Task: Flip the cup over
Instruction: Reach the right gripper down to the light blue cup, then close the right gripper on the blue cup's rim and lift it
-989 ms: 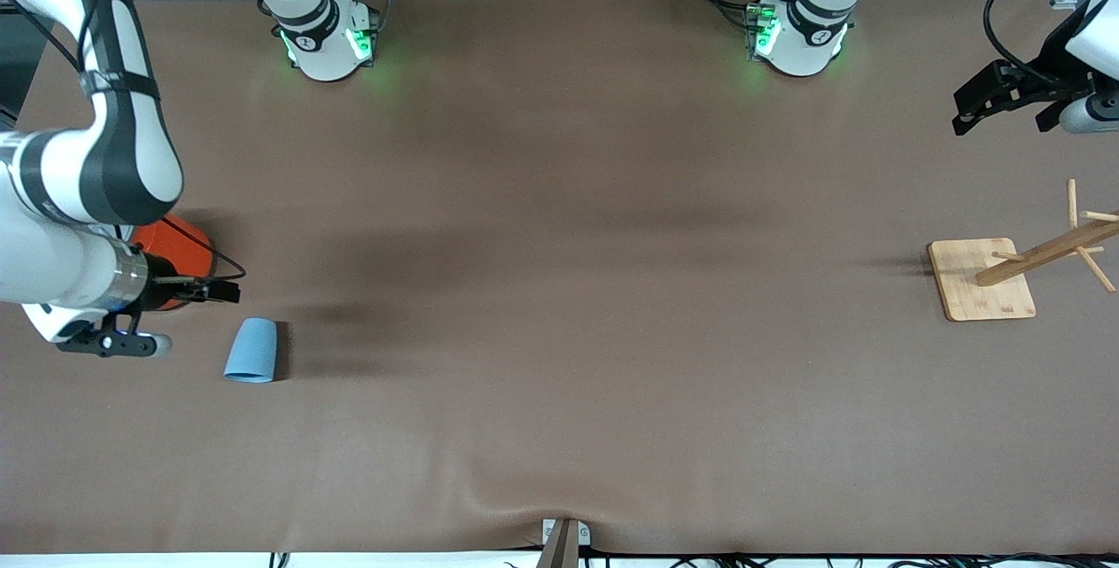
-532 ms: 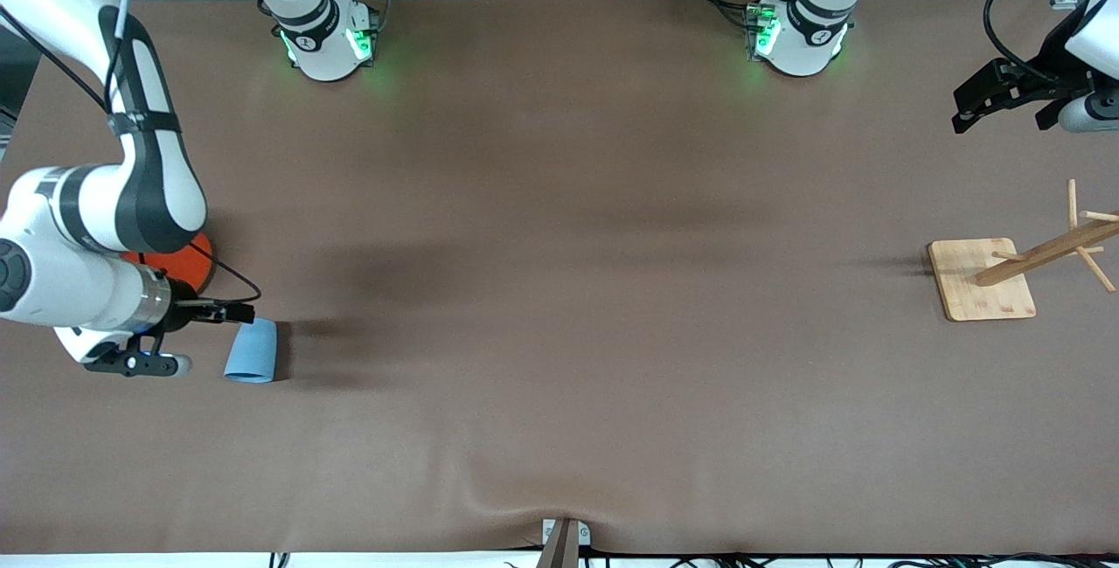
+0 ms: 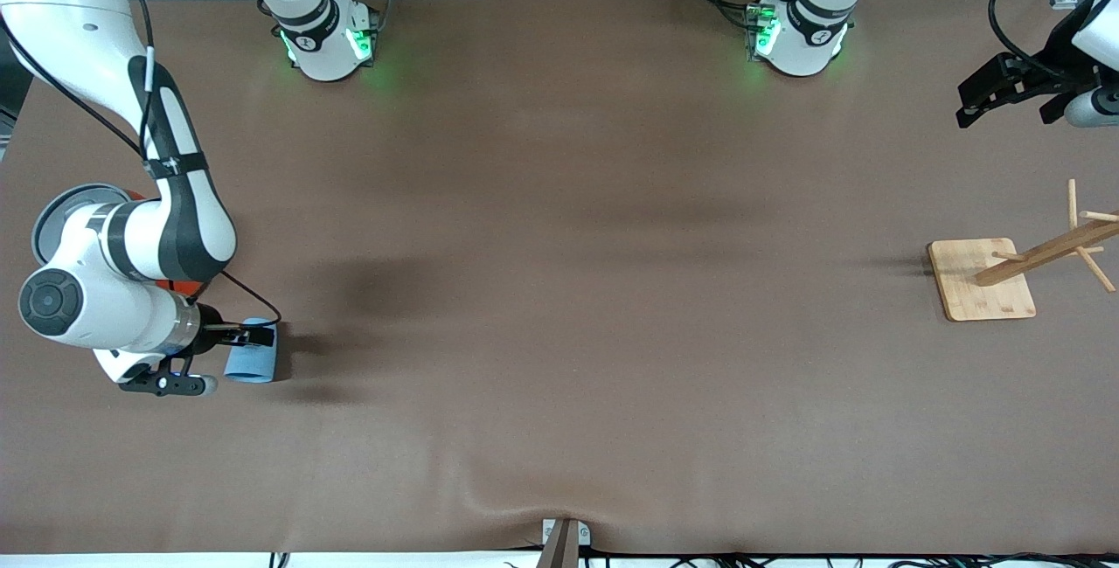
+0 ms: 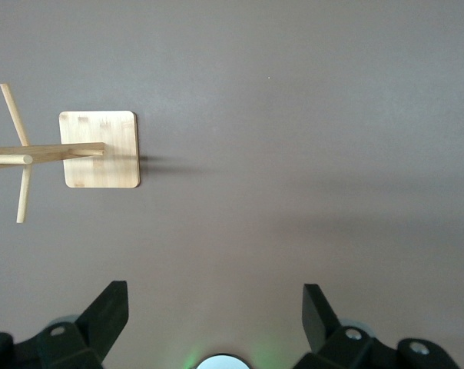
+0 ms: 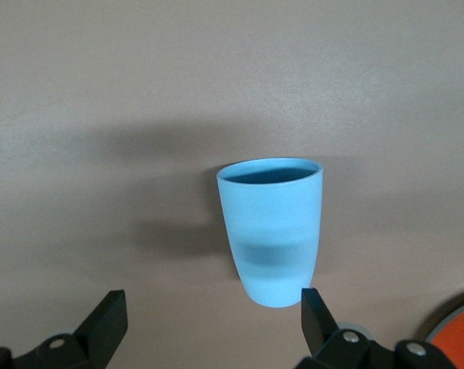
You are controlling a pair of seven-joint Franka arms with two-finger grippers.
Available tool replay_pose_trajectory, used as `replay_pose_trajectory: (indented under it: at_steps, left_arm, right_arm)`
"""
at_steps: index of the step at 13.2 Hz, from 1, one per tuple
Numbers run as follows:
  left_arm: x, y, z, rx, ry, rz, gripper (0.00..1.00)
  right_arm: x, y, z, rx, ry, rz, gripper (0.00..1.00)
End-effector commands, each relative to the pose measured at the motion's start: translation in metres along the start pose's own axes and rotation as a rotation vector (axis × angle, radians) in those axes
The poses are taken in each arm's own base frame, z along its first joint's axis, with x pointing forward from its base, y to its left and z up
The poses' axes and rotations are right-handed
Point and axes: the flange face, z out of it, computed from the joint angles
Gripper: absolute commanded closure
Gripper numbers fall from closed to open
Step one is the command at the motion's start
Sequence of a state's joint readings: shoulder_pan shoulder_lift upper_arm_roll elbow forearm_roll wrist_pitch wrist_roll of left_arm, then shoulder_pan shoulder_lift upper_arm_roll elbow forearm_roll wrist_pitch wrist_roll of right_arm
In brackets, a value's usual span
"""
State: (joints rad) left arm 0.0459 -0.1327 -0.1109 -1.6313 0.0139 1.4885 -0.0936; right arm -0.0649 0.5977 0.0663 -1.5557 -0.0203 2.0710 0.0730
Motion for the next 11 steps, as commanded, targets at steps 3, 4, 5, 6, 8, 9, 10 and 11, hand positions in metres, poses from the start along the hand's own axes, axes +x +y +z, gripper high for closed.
replay_pose_trajectory:
  at_steps: [3,4,5,6,8,9,10,11]
  left_arm:
    - [-0.005,-0.002,-0.008,0.002,0.002,0.008,0.0]
    - [-0.005,-0.001,-0.009,-0.003,0.005,0.007,0.0]
    - [-0.005,0.0,-0.009,-0.004,0.005,0.007,0.0]
    - [-0.006,0.001,-0.009,-0.004,0.003,0.006,0.0]
    - [-0.006,0.001,-0.009,-0.004,0.003,0.006,0.0]
    - [-0.005,0.0,-0.009,-0.004,0.003,0.004,0.0]
    - [-0.005,0.0,-0.009,-0.005,0.005,0.003,0.0]
    - [-0.006,0.0,-0.01,-0.005,0.006,0.004,0.0]
  right_arm:
    - [0.008,0.0,0.008,-0.003,0.009,-0.013,0.0]
    - [0.008,0.001,0.008,-0.003,0.009,-0.018,0.0]
    - [0.009,0.004,0.01,-0.002,0.012,-0.015,0.0]
    - [0.012,0.007,0.014,0.0,0.029,-0.024,0.0]
    - [0.018,0.021,0.024,-0.002,0.069,-0.061,0.0]
    - [0.018,0.029,0.028,-0.002,0.065,-0.069,0.0]
    - [0.018,0.033,0.032,-0.002,0.057,-0.078,0.0]
    - [0.016,0.039,0.039,0.001,0.045,-0.073,0.0]
